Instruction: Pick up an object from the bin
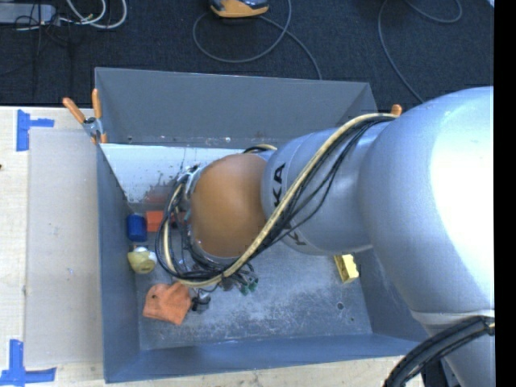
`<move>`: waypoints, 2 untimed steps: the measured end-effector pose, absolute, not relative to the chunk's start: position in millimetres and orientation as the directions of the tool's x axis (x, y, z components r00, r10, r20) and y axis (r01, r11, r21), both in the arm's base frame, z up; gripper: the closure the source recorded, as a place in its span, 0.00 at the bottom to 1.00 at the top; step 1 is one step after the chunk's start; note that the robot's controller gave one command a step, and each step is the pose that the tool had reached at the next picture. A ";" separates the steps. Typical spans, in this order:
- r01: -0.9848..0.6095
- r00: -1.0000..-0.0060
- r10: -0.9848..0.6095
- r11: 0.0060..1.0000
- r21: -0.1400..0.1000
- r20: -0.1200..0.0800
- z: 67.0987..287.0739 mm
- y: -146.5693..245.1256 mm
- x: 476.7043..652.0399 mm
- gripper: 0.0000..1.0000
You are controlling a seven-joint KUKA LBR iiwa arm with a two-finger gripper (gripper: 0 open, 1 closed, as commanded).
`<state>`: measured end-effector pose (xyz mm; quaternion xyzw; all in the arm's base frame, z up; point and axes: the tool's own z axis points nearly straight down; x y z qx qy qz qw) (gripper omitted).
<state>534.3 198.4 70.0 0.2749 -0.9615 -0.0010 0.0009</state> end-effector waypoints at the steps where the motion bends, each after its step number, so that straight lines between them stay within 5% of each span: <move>1: -0.528 -0.849 -0.528 0.849 0.003 0.001 70.0 198.3 534.4 1.00; 2: -0.531 -0.847 -0.531 0.847 0.002 0.002 75.7 214.7 549.1 1.00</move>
Offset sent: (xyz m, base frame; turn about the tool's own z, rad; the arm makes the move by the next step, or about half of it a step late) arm 0.0176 0.0207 0.0077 -0.0040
